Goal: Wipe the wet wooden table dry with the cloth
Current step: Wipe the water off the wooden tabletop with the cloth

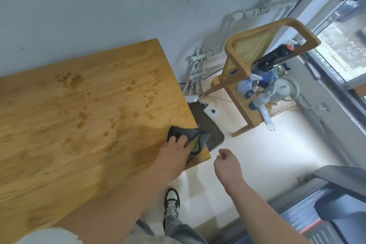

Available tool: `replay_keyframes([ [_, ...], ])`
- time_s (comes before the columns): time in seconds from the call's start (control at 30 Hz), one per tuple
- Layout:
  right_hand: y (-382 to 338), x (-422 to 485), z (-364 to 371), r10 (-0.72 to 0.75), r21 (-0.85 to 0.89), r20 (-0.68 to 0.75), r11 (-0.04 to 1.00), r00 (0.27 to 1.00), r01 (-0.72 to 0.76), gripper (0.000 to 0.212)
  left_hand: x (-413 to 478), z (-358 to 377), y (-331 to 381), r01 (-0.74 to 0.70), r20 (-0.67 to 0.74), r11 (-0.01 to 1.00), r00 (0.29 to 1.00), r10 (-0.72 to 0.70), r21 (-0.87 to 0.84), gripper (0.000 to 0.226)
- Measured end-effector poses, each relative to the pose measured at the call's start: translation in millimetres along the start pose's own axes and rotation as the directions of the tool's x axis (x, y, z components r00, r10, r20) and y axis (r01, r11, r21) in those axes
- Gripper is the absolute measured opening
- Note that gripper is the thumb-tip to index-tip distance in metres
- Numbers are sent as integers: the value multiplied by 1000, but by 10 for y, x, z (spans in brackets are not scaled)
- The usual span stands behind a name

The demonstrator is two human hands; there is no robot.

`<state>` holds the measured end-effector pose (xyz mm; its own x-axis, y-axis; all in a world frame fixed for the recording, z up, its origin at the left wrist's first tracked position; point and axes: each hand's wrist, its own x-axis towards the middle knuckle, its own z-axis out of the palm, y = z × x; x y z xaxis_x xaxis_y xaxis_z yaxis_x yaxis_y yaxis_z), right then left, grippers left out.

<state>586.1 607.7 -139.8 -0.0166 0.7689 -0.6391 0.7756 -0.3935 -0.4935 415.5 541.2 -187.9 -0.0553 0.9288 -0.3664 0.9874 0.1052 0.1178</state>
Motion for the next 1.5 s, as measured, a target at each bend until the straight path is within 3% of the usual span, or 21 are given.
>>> replay_keyframes([
  [0.07, -33, -62, 73, -66, -80, 39, 994, 997, 69, 34, -137, 3, -103, 261, -14, 960, 965, -263, -106, 58],
  [0.13, -69, -94, 199, -123, -204, 70, 970, 990, 134, 35, -333, 87, -17, 340, 15, 917, 939, -345, -206, 56],
  [0.23, -142, -156, 402, -187, -552, 114, 804, 976, 219, 44, -673, 236, 144, 177, 31, 946, 984, -175, -271, 49],
  [0.3, -223, -239, 522, -243, -659, 152, 698, 958, 281, 49, -859, 308, 1, 113, 33, 948, 994, -108, -299, 45],
  [0.4, -369, -327, 708, -298, -689, 238, 619, 924, 377, 54, -1221, 429, -449, 271, 15, 892, 959, -285, -362, 52],
  [0.47, -486, -380, 850, -304, -658, 333, 603, 893, 451, 59, -1484, 535, -635, 458, 2, 802, 869, -495, -383, 53],
  [0.53, -591, -441, 1021, -323, -620, 417, 582, 849, 526, 56, -1639, 602, -633, 545, 1, 746, 808, -590, -383, 51],
  [0.7, -783, -629, 1433, -418, -616, 551, 380, 722, 690, 55, -1850, 673, -777, 359, 42, 782, 918, -394, -509, 50],
  [0.77, -862, -683, 1527, -433, -608, 601, 298, 672, 736, 59, -2056, 790, -1051, 393, 18, 791, 899, -437, -469, 51],
  [0.83, -948, -718, 1576, -413, -612, 626, 265, 661, 745, 63, -2296, 921, -1269, 561, 44, 650, 773, -632, -512, 52],
  [0.9, -1026, -735, 1605, -410, -612, 616, 289, 672, 737, 59, -2441, 961, -1334, 718, 118, 370, 529, -840, -589, 55],
  [0.97, -1061, -750, 1622, -395, -616, 603, 322, 693, 719, 54, -2376, 873, -1246, 814, 225, 126, 300, -927, -568, 55],
  [1.0, -1060, -752, 1633, -392, -616, 597, 335, 700, 713, 53, -2286, 804, -1148, 837, 255, 88, 263, -930, -540, 55],
  [1.03, -1046, -747, 1638, -387, -610, 591, 359, 707, 706, 52, -2170, 740, -1028, 842, 252, 123, 292, -923, -526, 56],
  [1.07, -1021, -726, 1640, -389, -599, 582, 389, 714, 700, 51, -2058, 695, -897, 825, 202, 227, 375, -905, -517, 58],
  [1.13, -966, -678, 1607, -390, -577, 559, 451, 732, 681, 49, -1925, 665, -735, 690, 102, 494, 630, -770, -529, 62],
  [1.2, -905, -640, 1539, -386, -557, 540, 502, 748, 661, 45, -1895, 670, -803, 561, 63, 632, 772, -632, -535, 60],
  [1.23, -875, -624, 1501, -380, -542, 530, 536, 758, 647, 44, -1887, 680, -850, 558, 56, 635, 772, -633, -534, 58],
  [1.33, -830, -587, 1426, -381, -485, 510, 612, 771, 624, 45, -1728, 624, -868, 680, 133, 477, 640, -757, -556, 57],
  [1.37, -836, -595, 1417, -385, -468, 508, 627, 770, 622, 45, -1645, 588, -831, 684, 165, 438, 628, -760, -584, 59],
  [1.5, -865, -650, 1468, -445, -396, 543, 611, 712, 685, 50, -1499, 388, -804, 377, 182, 268, 817, -548, -887, 54],
])
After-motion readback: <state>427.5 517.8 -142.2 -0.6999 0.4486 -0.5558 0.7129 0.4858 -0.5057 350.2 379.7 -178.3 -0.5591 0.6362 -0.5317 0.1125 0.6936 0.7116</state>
